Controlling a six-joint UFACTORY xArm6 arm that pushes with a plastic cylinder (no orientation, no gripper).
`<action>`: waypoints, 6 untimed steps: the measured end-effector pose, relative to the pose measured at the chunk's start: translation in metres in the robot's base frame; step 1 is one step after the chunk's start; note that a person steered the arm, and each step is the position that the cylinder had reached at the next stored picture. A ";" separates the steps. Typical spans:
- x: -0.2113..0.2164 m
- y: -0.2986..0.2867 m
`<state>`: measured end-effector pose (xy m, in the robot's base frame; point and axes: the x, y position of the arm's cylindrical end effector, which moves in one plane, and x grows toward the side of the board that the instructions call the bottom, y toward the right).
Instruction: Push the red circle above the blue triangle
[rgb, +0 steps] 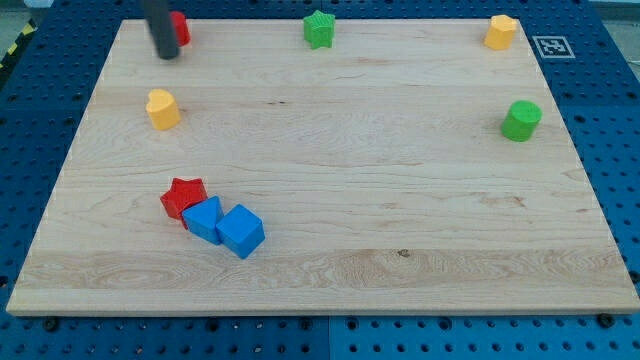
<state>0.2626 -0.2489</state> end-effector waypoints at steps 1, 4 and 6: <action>-0.032 -0.056; -0.071 -0.042; -0.071 0.017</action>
<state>0.1917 -0.2316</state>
